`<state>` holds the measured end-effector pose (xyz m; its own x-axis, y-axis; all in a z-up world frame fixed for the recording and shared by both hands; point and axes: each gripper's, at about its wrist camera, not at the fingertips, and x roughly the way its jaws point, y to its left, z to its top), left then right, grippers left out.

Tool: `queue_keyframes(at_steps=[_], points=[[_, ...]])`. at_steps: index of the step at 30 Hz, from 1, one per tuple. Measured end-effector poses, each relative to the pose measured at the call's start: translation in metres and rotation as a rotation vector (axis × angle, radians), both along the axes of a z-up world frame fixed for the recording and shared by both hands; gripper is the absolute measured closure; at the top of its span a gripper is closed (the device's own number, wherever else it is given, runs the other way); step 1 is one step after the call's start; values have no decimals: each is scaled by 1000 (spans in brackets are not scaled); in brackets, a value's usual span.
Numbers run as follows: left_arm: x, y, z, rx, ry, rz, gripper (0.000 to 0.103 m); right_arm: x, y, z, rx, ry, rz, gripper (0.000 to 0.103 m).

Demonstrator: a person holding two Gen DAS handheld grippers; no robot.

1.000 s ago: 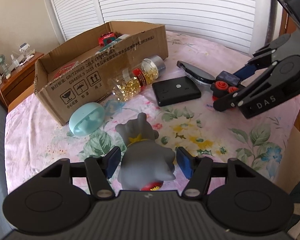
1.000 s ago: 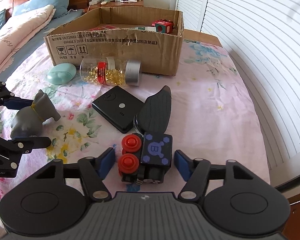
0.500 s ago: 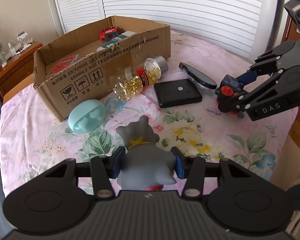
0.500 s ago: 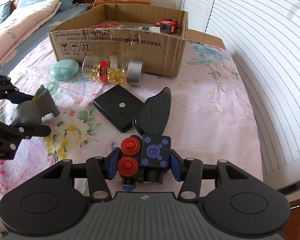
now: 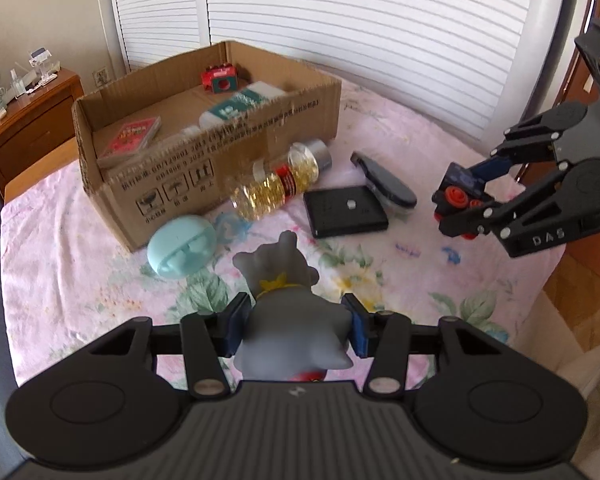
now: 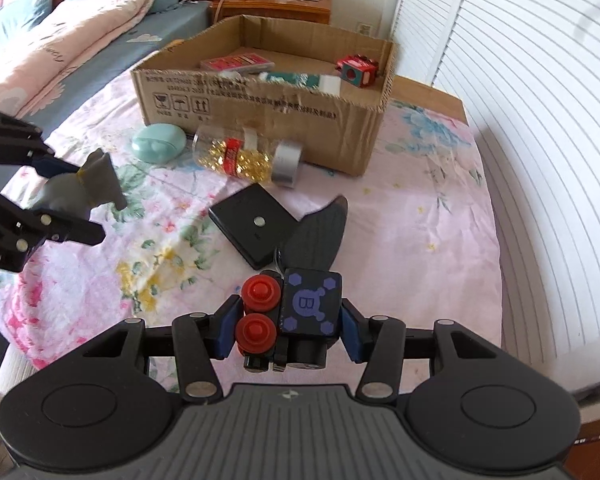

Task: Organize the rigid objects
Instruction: 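Carry the grey elephant into the box and open the left gripper while the right gripper carries the cube car, then lower the black cube toy car into the box and open the right gripper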

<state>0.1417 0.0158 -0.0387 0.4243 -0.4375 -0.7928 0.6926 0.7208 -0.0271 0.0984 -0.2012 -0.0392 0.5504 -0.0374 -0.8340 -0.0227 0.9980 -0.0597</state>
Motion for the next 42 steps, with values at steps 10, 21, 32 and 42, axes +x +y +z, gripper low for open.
queue_keyframes(at_steps=[10,21,32,42], points=[[47,-8,56,-59,-75,32,54,29,-9,44,43,-74,55,47],[145,-48,62,-46,-116,120,54,74,-28,66,35,-118,36,47],[181,-48,40,-62,-108,224,11,100,-36,67,31,-115,20,47],[124,-6,52,-78,-69,253,5,116,-30,71,40,-105,7,47]])
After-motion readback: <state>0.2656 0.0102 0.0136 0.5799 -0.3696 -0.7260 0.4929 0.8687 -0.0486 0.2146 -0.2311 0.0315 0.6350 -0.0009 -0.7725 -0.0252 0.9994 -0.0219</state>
